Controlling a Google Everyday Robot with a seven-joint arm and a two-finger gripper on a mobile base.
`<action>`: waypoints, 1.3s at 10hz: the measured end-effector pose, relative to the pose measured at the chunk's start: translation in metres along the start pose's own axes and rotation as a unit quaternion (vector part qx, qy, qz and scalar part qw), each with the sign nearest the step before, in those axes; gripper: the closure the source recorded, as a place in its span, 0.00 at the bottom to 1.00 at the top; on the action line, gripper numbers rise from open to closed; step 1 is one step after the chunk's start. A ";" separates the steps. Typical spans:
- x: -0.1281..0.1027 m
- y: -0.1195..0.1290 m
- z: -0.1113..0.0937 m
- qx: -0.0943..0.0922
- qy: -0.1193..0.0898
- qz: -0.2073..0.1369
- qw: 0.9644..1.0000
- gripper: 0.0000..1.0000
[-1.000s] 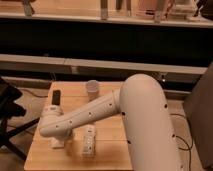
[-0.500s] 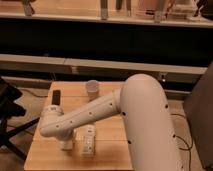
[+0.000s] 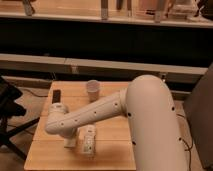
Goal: Wipe the white sponge on the table
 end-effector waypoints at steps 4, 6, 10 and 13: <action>0.013 0.011 0.003 0.004 -0.002 0.019 1.000 0.99; 0.016 0.014 0.003 0.001 0.002 0.020 1.000 0.99; 0.018 0.017 0.003 0.003 -0.002 0.026 1.000 0.99; 0.040 0.040 0.008 0.006 0.001 0.051 0.999 0.99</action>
